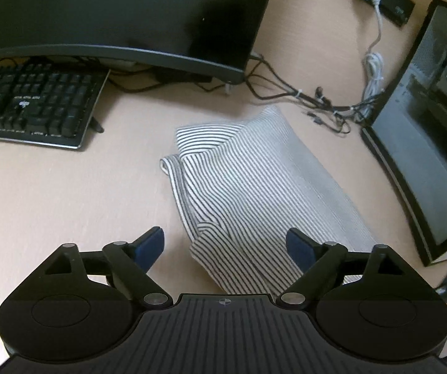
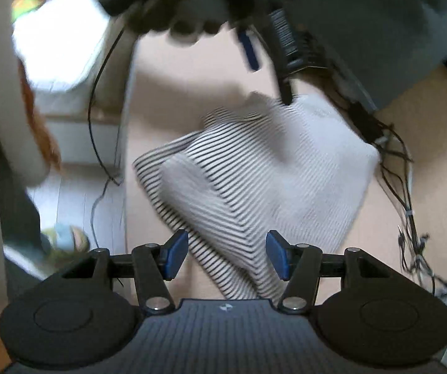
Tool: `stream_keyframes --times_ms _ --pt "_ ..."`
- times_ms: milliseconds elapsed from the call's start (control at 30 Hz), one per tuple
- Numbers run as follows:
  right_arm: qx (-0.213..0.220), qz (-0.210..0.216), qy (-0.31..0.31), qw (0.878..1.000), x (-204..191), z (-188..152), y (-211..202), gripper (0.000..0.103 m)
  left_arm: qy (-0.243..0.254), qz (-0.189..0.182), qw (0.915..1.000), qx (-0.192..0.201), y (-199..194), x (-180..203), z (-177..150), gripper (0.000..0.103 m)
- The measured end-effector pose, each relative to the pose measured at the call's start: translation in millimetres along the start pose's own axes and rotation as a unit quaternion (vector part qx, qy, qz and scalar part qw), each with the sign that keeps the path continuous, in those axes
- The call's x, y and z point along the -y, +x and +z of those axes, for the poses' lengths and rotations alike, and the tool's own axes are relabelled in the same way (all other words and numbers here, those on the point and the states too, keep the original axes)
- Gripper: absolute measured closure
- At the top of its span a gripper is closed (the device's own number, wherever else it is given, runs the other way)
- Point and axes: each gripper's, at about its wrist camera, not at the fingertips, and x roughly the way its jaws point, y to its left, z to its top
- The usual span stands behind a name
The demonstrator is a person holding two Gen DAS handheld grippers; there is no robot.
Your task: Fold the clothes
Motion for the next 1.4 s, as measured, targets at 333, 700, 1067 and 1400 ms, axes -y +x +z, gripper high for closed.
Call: stream_keyframes --times_ms 333,700,1067,1400 --pt "0.025 -0.006 -0.065 0.998 -23.0 10.0 20.3 0.043 0.005 -0.016 0.9996 0.024 -22.2 -12.6 -4.5 0.008" --pt "0.031 0.054 0.204 0.977 60.4 22.4 11.6 0.076 0.18 -0.068 0.9785 0.075 -63.1 -5.1 -38.8 0.002" --pt "0.04 0.087 0.331 0.939 104.1 10.1 2.9 0.076 0.473 -0.069 0.8703 0.119 -8.0 94.0 -86.0 0.001" --pt "0.073 -0.075 0.359 0.928 99.5 -28.1 -66.5 0.043 0.486 -0.12 0.8544 0.139 13.9 109.0 -72.3 0.05"
